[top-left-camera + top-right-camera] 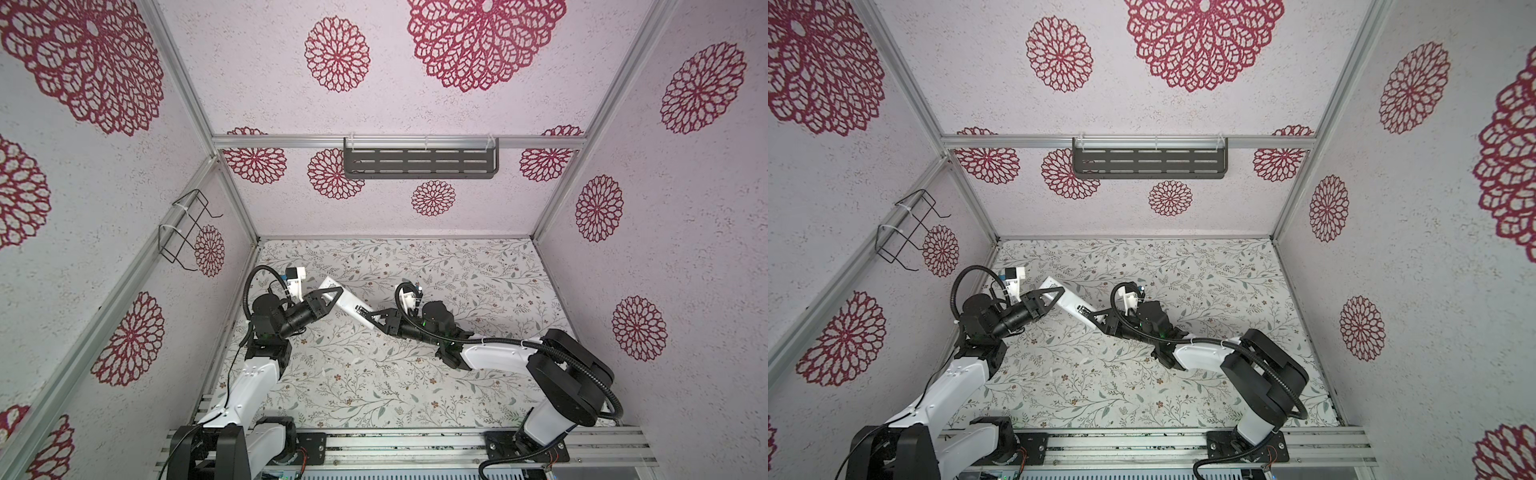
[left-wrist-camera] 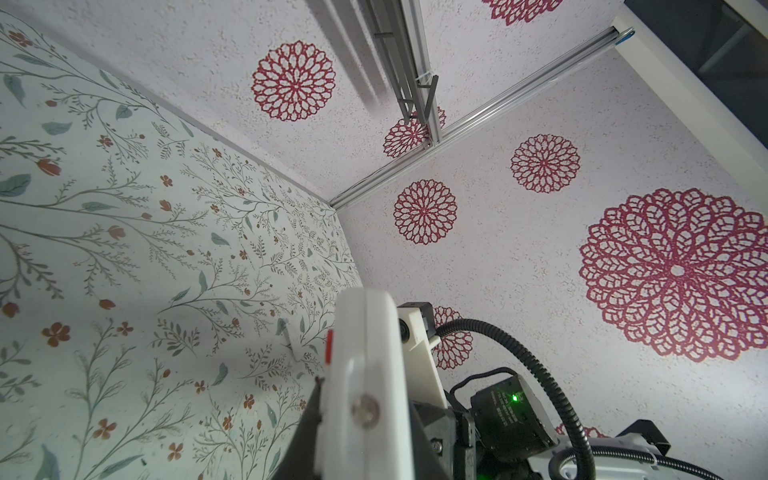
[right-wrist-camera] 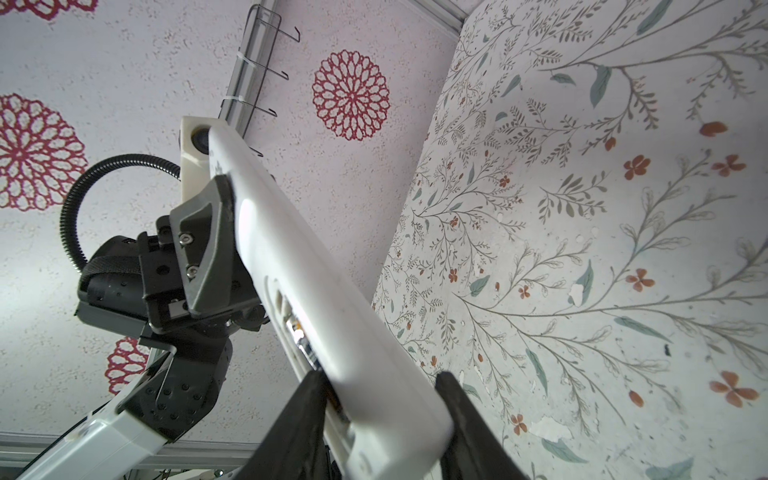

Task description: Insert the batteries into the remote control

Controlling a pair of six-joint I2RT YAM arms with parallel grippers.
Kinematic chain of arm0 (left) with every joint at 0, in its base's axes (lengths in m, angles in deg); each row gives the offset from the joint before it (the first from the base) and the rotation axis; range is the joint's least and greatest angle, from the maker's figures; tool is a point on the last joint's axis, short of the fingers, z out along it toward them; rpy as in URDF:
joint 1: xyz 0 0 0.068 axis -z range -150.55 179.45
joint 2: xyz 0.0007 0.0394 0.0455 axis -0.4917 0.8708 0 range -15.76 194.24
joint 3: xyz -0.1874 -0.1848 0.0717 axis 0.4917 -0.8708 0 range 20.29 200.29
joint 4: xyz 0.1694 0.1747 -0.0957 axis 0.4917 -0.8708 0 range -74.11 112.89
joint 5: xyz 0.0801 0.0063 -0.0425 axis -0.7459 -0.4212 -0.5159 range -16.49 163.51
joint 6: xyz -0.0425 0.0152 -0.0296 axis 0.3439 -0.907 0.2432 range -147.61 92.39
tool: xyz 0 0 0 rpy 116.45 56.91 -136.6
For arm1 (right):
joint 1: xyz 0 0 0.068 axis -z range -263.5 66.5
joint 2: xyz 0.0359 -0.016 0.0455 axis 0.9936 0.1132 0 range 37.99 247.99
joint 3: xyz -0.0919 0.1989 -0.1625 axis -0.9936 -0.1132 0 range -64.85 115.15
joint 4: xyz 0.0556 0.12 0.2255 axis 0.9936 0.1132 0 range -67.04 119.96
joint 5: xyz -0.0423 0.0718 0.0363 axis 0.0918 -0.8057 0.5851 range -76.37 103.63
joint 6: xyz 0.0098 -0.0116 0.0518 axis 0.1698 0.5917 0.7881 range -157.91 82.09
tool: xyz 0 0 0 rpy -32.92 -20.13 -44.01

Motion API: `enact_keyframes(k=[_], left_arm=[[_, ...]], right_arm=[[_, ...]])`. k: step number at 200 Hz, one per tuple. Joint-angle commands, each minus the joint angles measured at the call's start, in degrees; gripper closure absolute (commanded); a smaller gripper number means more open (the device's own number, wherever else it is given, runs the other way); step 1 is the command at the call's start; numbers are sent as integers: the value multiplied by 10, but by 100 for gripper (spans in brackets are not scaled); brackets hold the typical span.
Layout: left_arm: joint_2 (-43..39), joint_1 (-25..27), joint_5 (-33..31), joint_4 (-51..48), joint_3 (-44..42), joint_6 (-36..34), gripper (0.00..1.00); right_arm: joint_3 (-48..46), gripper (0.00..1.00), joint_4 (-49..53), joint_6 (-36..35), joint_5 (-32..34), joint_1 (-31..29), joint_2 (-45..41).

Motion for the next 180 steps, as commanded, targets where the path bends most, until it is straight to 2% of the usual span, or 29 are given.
enact_keyframes(k=[1,79,110,145,180], left_arm=[[-16,-5,7,40,5,14,100],[-11,-8,8,43,5,15,100],[-9,-8,8,42,3,14,100],[-2,-7,7,42,1,16,100],[0,-5,11,45,1,19,100]], right_arm=[[-19,56,50,-30,14,-3,-9],[-42,56,81,-50,18,-1,-48],[-39,48,110,-89,8,19,-91],[-27,33,203,-163,7,61,-163],[20,24,391,-258,62,101,-201]])
